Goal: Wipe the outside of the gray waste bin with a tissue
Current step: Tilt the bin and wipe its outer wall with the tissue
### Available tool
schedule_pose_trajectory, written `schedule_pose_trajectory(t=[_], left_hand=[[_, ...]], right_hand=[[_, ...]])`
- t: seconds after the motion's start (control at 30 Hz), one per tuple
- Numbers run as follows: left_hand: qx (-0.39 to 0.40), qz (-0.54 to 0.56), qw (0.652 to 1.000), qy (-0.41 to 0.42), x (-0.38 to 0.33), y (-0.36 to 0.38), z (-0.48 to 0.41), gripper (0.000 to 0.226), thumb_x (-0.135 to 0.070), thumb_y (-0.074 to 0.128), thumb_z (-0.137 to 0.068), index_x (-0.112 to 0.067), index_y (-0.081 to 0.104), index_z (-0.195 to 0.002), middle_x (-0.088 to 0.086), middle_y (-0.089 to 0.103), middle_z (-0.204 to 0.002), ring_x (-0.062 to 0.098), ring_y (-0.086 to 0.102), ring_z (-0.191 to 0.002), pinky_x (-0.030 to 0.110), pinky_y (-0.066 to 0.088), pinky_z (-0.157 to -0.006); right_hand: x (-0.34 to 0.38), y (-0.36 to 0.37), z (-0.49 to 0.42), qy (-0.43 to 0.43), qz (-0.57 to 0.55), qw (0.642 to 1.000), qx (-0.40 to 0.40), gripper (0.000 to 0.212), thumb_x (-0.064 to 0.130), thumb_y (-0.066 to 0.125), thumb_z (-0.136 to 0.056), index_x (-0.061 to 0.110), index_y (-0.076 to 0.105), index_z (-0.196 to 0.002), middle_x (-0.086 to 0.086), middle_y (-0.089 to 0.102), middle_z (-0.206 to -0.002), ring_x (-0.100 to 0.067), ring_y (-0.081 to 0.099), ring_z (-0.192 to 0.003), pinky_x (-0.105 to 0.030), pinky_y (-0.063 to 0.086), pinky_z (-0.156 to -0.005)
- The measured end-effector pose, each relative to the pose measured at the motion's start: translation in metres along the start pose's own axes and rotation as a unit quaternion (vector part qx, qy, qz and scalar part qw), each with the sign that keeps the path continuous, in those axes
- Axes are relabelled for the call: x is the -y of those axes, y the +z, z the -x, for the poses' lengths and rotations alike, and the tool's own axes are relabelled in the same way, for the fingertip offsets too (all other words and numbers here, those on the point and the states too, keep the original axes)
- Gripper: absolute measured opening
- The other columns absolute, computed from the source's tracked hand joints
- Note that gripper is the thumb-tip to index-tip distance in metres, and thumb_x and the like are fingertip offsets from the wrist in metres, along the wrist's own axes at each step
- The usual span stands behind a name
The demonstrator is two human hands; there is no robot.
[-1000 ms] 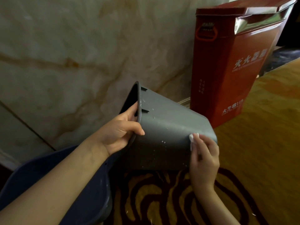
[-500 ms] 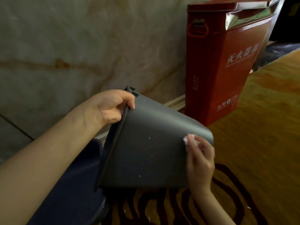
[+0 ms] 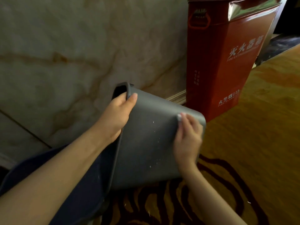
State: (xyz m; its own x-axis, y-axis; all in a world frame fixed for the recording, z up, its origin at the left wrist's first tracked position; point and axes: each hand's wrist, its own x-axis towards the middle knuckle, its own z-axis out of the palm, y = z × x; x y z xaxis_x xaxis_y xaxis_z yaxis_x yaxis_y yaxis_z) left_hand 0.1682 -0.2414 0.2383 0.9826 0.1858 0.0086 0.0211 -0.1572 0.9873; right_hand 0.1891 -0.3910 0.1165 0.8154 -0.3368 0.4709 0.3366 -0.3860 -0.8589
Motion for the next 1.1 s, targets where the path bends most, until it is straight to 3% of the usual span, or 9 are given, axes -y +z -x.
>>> schedule_pose_trajectory(t=[0.13, 0.23, 0.33, 0.4, 0.53, 0.63, 0.83, 0.93, 1.1], left_hand=[[0.003, 0.093, 0.996, -0.013, -0.007, 0.001, -0.013, 0.025, -0.026, 0.044, -0.095, -0.012, 0.065, -0.091, 0.003, 0.068, -0.091, 0.014, 0.066, -0.086, 0.029, 0.052, -0.085], [0.025, 0.125, 0.991, -0.040, -0.005, -0.006, -0.016, 0.029, -0.023, 0.045, -0.094, -0.004, 0.060, -0.111, 0.006, 0.063, -0.099, 0.015, 0.069, -0.074, 0.027, 0.057, -0.065], [0.036, 0.126, 0.991, -0.036, -0.005, -0.009, -0.020, 0.026, -0.020, 0.043, -0.095, -0.008, 0.063, -0.106, 0.000, 0.075, -0.088, 0.010, 0.071, -0.082, 0.025, 0.057, -0.074], [0.045, 0.118, 0.991, -0.035, -0.005, -0.011, -0.022, 0.023, -0.020, 0.042, -0.096, -0.015, 0.065, -0.099, -0.005, 0.077, -0.083, 0.007, 0.072, -0.082, 0.022, 0.057, -0.073], [0.044, 0.110, 0.992, -0.037, -0.005, -0.013, -0.029, 0.023, -0.021, 0.044, -0.095, -0.016, 0.067, -0.093, -0.006, 0.078, -0.078, 0.007, 0.073, -0.077, 0.021, 0.058, -0.065], [0.030, 0.102, 0.994, -0.037, -0.006, -0.011, -0.035, 0.024, -0.023, 0.045, -0.095, -0.016, 0.067, -0.090, -0.006, 0.077, -0.074, 0.007, 0.073, -0.073, 0.021, 0.058, -0.060], [-0.006, 0.110, 0.993, -0.043, -0.007, -0.003, -0.048, 0.023, -0.022, 0.045, -0.095, -0.013, 0.064, -0.086, -0.006, 0.075, -0.063, 0.005, 0.071, -0.062, 0.019, 0.056, -0.054], [-0.016, 0.093, 0.995, -0.043, -0.007, -0.003, -0.052, 0.022, -0.023, 0.047, -0.094, -0.013, 0.064, -0.085, -0.006, 0.073, -0.062, 0.005, 0.070, -0.060, 0.018, 0.055, -0.053], [0.008, 0.088, 0.995, -0.047, -0.010, -0.001, -0.058, 0.022, -0.022, 0.048, -0.094, -0.012, 0.065, -0.084, -0.005, 0.074, -0.062, 0.006, 0.071, -0.062, 0.019, 0.056, -0.054]], right_hand=[[0.055, 0.030, 0.036, -0.222, -0.031, 0.971, 0.079, 0.032, 0.007, 0.046, -0.093, 0.001, 0.055, -0.123, -0.018, 0.057, -0.125, -0.022, 0.044, -0.118, -0.029, 0.033, -0.106], [0.058, 0.038, 0.053, -0.279, 0.015, 0.951, 0.130, 0.043, 0.006, 0.048, -0.093, 0.004, 0.041, -0.135, -0.015, 0.043, -0.141, -0.022, 0.034, -0.132, -0.035, 0.026, -0.113], [0.036, 0.030, 0.049, -0.260, 0.061, 0.947, 0.176, 0.053, 0.019, 0.040, -0.095, 0.013, 0.021, -0.144, -0.004, 0.021, -0.152, -0.015, 0.012, -0.143, -0.033, 0.010, -0.117], [0.009, 0.021, 0.040, -0.186, 0.075, 0.964, 0.173, 0.053, 0.026, 0.034, -0.096, 0.015, 0.018, -0.145, 0.000, 0.012, -0.153, -0.011, 0.004, -0.144, -0.033, 0.005, -0.118], [-0.051, 0.001, 0.016, 0.004, 0.121, 0.979, 0.166, 0.049, 0.030, 0.025, -0.100, 0.015, 0.017, -0.146, -0.002, 0.006, -0.157, -0.008, -0.005, -0.143, -0.035, 0.002, -0.118], [-0.065, -0.005, 0.010, 0.050, 0.131, 0.971, 0.192, 0.052, 0.032, 0.022, -0.099, 0.015, 0.011, -0.148, -0.002, 0.002, -0.158, -0.008, -0.008, -0.142, -0.036, 0.001, -0.118], [0.011, 0.012, 0.043, -0.101, 0.070, 0.948, 0.293, 0.054, 0.042, 0.021, -0.094, 0.031, -0.003, -0.142, 0.015, -0.012, -0.150, 0.003, -0.019, -0.138, -0.027, -0.010, -0.113], [0.046, 0.019, 0.068, -0.194, 0.050, 0.919, 0.339, 0.051, 0.043, 0.014, -0.098, 0.030, 0.000, -0.145, 0.013, -0.012, -0.154, -0.003, -0.015, -0.141, -0.028, -0.009, -0.114], [0.039, 0.013, 0.073, -0.215, 0.061, 0.926, 0.304, 0.049, 0.034, 0.019, -0.099, 0.024, 0.008, -0.146, 0.006, 0.004, -0.156, -0.007, -0.002, -0.143, -0.028, -0.001, -0.117]])
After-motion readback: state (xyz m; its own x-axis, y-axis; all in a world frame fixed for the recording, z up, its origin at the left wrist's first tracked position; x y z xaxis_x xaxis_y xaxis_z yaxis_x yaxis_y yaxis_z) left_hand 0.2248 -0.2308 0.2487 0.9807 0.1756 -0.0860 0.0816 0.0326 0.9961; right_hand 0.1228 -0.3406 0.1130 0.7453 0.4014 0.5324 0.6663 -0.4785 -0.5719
